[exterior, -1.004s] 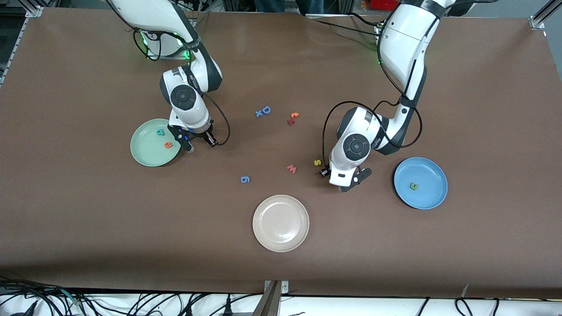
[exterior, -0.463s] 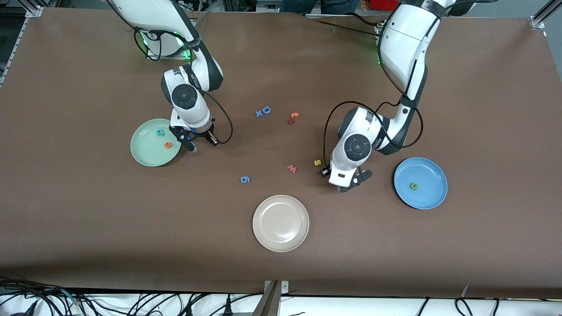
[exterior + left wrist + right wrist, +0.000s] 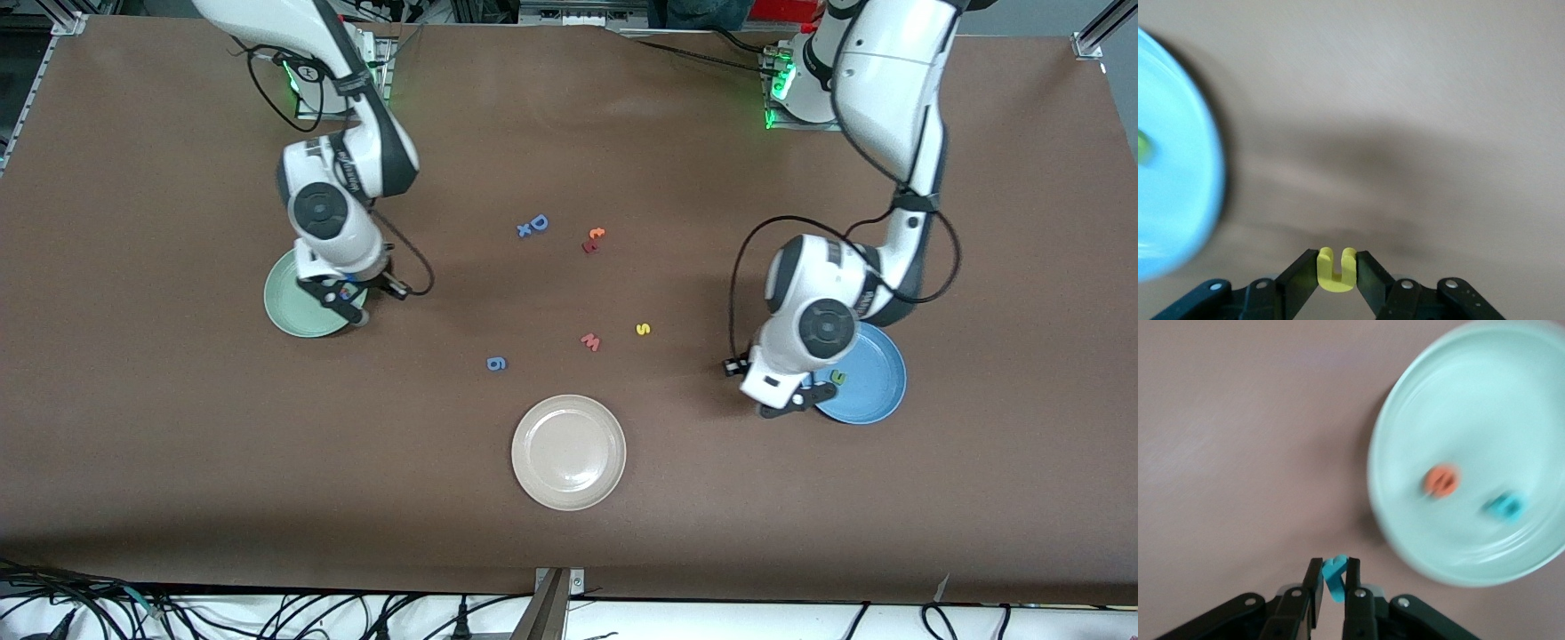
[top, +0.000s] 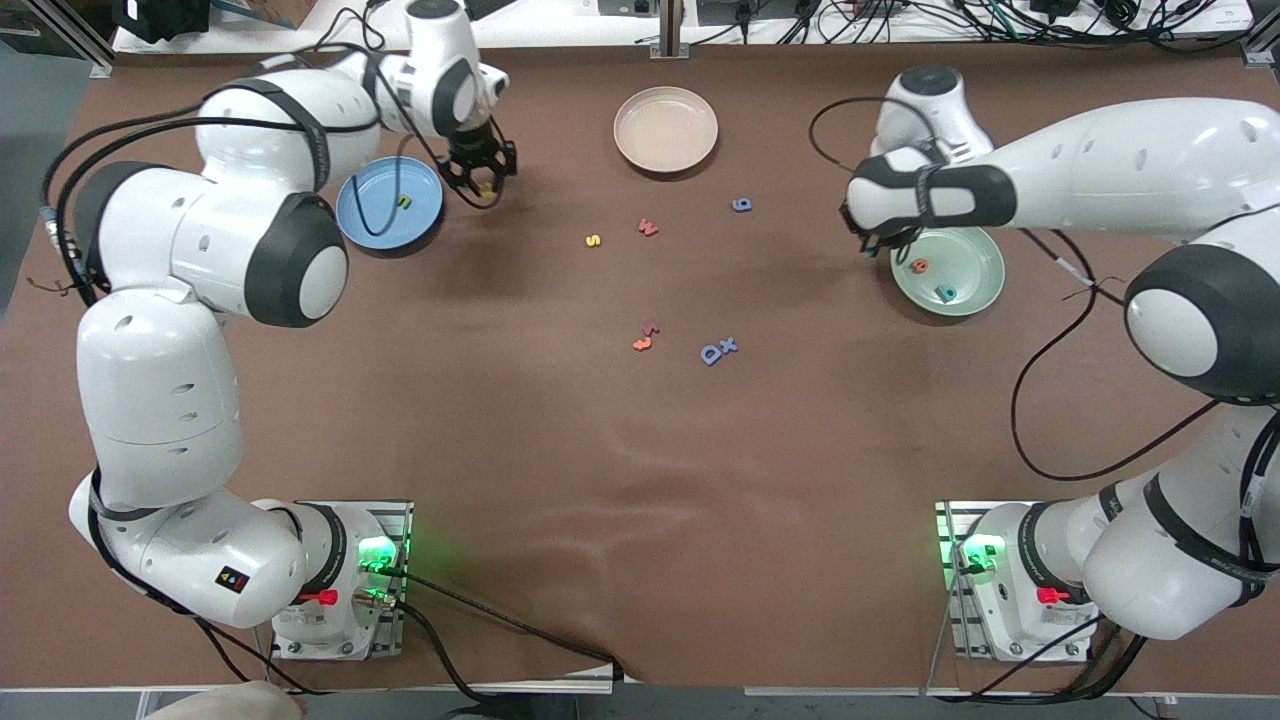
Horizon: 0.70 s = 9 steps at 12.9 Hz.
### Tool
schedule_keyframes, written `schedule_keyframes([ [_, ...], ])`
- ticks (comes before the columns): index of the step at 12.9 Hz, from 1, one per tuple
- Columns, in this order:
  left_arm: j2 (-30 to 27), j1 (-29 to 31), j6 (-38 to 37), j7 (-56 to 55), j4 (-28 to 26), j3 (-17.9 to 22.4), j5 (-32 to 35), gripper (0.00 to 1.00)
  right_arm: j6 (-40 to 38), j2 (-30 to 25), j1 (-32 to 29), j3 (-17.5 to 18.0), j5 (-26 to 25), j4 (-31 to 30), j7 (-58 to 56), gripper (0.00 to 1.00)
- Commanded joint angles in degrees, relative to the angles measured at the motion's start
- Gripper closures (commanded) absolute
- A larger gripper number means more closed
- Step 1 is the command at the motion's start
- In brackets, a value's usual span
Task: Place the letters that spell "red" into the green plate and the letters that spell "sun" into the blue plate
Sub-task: 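Carry the r to the green plate while the left gripper carries the u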
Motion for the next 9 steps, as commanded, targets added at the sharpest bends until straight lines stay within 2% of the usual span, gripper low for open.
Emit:
schedule_keyframes([
  [1,-1.9,1.3,-2.0,16.9,-0.4,4.1,-1.4,0.84,-4.2,-1.5,-0.1,-5.6,0.5,-0.6,-12.8,0.98],
  [3,-1.7,4.0,-2.0,28.6,-0.6,5.6,-1.7,0.81,-5.4,-0.9,-0.5,-9.6,0.6,-0.7,-21.6,0.98],
  [4,-1.7,5.3,-1.9,32.8,-0.6,5.6,-1.4,0.81,-5.5,-0.1,-0.9,-10.5,0.6,-1.1,-23.2,0.98],
  [6,-0.7,7.1,-1.3,42.5,-0.7,5.7,-1.7,0.77,-5.5,1.9,-2.1,-10.4,0.6,-1.2,-24.7,0.98],
  [9,0.3,8.8,-0.1,48.8,-0.8,5.7,-1.7,0.76,-4.7,4.1,-3.7,-10.4,0.6,-0.9,-27.0,0.96],
])
